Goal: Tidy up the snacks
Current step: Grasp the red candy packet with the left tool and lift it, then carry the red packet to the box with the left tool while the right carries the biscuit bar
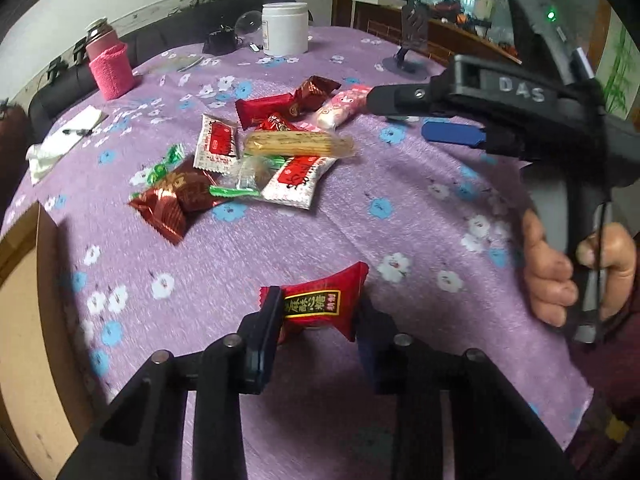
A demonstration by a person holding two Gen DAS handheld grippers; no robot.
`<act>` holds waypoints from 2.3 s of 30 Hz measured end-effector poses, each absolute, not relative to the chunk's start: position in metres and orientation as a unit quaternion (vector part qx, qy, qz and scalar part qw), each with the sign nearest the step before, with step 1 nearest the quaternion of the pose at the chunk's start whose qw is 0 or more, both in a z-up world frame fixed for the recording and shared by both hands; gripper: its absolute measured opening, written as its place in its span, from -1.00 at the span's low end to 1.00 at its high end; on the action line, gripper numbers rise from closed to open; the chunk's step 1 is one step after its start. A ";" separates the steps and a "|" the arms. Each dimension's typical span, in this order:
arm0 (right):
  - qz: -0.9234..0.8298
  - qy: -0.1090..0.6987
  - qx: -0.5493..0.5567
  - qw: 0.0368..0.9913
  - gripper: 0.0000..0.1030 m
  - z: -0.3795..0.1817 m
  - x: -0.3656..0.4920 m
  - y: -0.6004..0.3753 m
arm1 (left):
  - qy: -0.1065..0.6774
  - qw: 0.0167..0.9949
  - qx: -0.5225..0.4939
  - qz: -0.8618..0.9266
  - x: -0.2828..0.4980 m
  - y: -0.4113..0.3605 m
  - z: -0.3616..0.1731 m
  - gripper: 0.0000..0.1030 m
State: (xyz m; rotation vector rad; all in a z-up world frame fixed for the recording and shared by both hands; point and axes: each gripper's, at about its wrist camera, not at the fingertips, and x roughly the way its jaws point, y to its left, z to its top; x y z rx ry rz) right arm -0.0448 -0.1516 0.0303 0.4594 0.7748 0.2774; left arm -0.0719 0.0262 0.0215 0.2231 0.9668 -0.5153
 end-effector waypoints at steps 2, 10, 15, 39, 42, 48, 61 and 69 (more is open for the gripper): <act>0.133 0.373 0.221 0.891 0.78 0.030 -0.045 -0.152 | 0.454 0.852 0.092 -0.243 -0.076 0.029 0.023 -0.35; 0.162 0.366 0.154 0.903 0.78 0.057 -0.050 -0.135 | 0.400 0.887 -0.019 -0.230 -0.105 0.076 0.058 -0.35; 0.201 0.392 -0.015 0.897 0.78 0.068 -0.023 -0.076 | 0.381 0.895 -0.068 -0.223 -0.121 0.102 0.067 -0.35; 0.276 0.465 0.148 0.828 -0.34 0.030 0.002 -0.107 | 0.364 0.899 -0.152 -0.192 -0.140 0.163 0.078 -0.35; 0.281 0.450 0.161 0.832 -0.34 0.043 -0.009 -0.112 | 0.362 0.898 -0.167 -0.186 -0.139 0.177 0.084 -0.35; 0.316 0.423 0.155 0.835 -0.33 0.087 -0.030 -0.090 | 0.360 0.906 -0.166 -0.149 -0.130 0.211 0.104 -0.34; 0.384 0.455 0.133 0.793 -0.32 0.099 -0.007 0.098 | 0.408 0.887 -0.209 -0.050 -0.032 0.311 0.081 -0.34; 0.343 0.477 0.087 0.804 -0.32 0.068 0.024 0.175 | 0.425 0.862 -0.276 -0.027 0.008 0.346 0.038 -0.34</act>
